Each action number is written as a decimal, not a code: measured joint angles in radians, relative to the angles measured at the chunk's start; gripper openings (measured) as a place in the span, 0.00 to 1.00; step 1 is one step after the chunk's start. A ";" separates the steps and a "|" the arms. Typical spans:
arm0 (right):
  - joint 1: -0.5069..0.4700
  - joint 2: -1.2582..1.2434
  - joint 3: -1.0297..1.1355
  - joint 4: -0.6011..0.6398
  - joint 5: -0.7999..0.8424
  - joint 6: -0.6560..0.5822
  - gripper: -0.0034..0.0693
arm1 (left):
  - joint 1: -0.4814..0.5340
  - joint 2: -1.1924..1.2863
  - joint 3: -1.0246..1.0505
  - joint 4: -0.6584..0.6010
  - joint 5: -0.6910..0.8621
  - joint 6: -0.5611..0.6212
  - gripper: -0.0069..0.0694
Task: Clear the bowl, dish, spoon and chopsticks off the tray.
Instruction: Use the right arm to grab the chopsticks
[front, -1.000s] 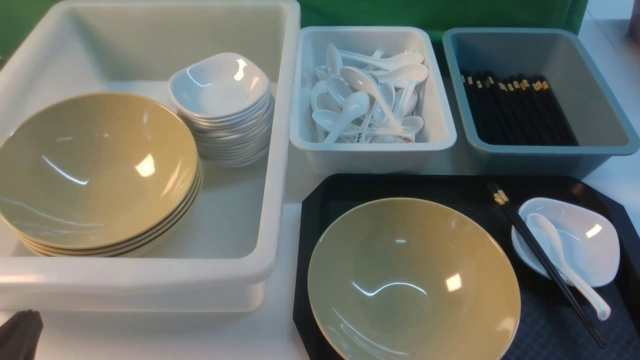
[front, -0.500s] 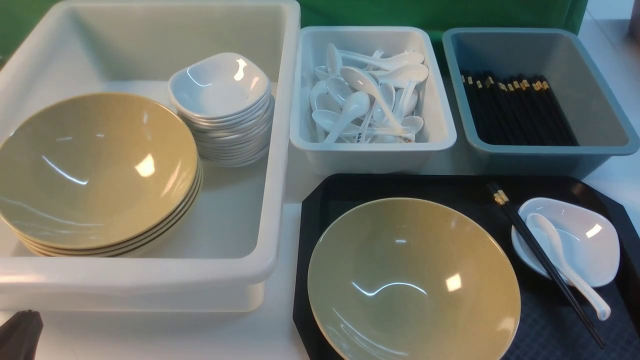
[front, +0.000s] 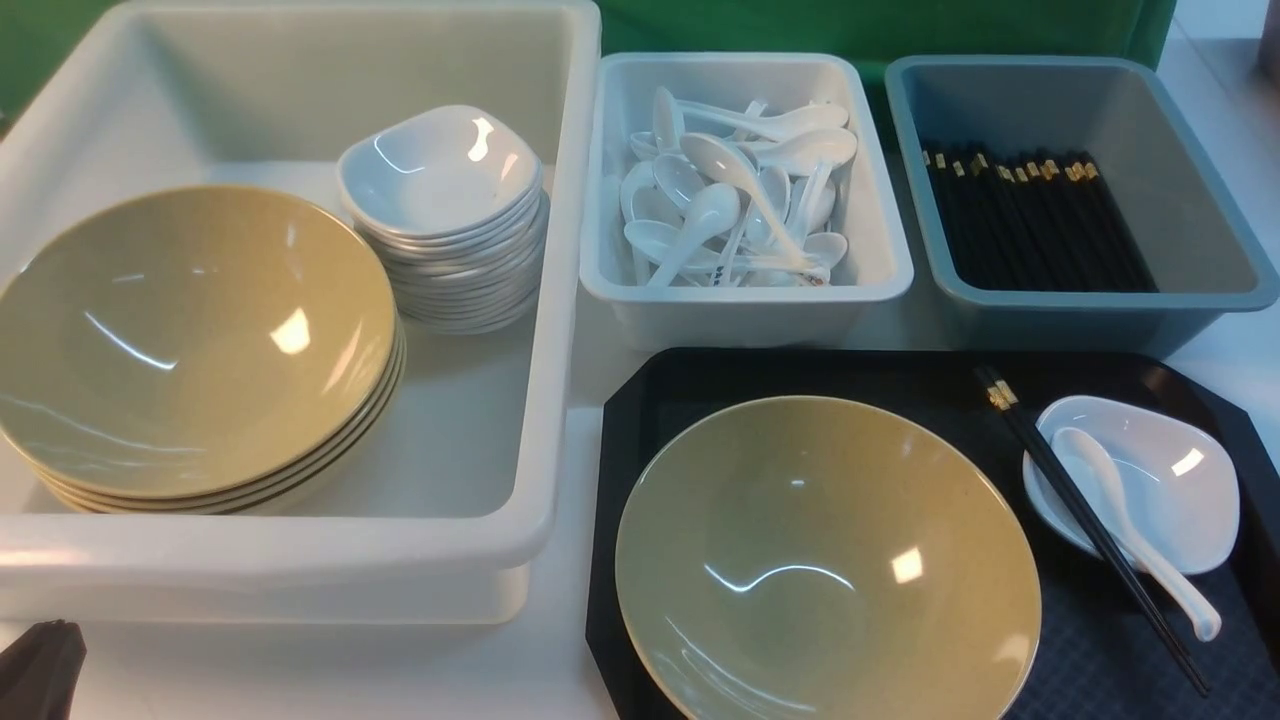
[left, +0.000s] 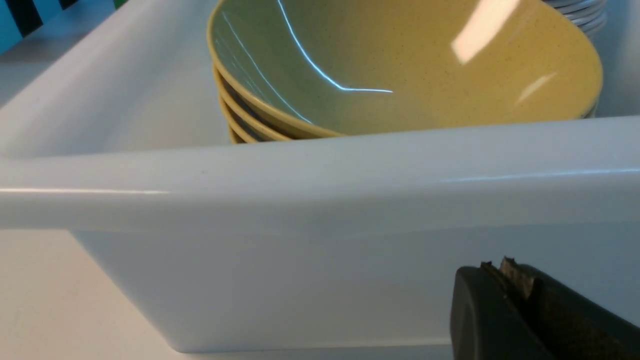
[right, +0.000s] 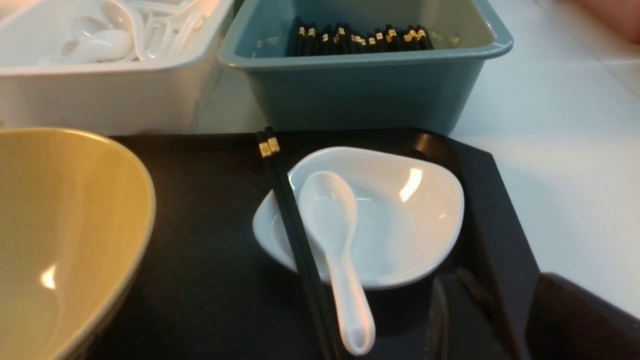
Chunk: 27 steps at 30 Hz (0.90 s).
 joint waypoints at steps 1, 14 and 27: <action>0.000 0.000 0.000 0.000 0.000 0.000 0.37 | 0.000 0.000 0.000 0.000 0.000 0.000 0.08; 0.000 0.000 0.000 0.000 0.000 0.001 0.37 | 0.000 0.000 0.000 0.007 0.000 0.000 0.08; 0.000 0.000 0.000 0.377 0.000 0.558 0.37 | 0.000 0.000 0.000 -0.996 -0.135 -0.612 0.08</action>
